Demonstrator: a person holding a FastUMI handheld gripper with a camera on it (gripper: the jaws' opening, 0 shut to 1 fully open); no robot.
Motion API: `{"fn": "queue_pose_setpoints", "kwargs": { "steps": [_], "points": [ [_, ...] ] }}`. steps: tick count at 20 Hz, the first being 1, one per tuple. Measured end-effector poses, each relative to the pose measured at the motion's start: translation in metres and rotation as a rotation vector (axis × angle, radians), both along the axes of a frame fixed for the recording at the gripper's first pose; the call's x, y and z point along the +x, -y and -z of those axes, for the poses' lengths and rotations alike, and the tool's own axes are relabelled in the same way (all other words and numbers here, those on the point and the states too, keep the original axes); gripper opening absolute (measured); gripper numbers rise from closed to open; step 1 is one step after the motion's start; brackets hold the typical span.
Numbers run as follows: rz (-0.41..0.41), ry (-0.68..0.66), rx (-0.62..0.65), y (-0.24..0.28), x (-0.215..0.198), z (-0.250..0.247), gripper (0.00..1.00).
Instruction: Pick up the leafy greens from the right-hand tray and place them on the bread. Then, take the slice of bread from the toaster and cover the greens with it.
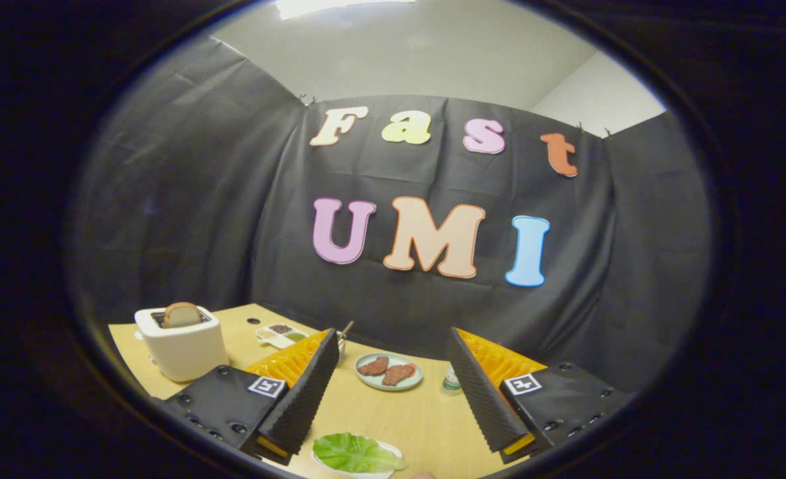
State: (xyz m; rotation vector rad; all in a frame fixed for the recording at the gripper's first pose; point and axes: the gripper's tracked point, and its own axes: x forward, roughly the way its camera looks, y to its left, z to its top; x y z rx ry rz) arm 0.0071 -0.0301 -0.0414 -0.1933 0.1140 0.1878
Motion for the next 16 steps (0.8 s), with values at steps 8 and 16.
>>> {"fn": "queue_pose_setpoints", "kwargs": {
  "steps": [8,16],
  "points": [
    [-0.16,-0.137,-0.085,0.002,0.003,0.042,1.0],
    [-0.294,-0.265,-0.143,0.0,0.005,0.086,1.0]
  ]
}}
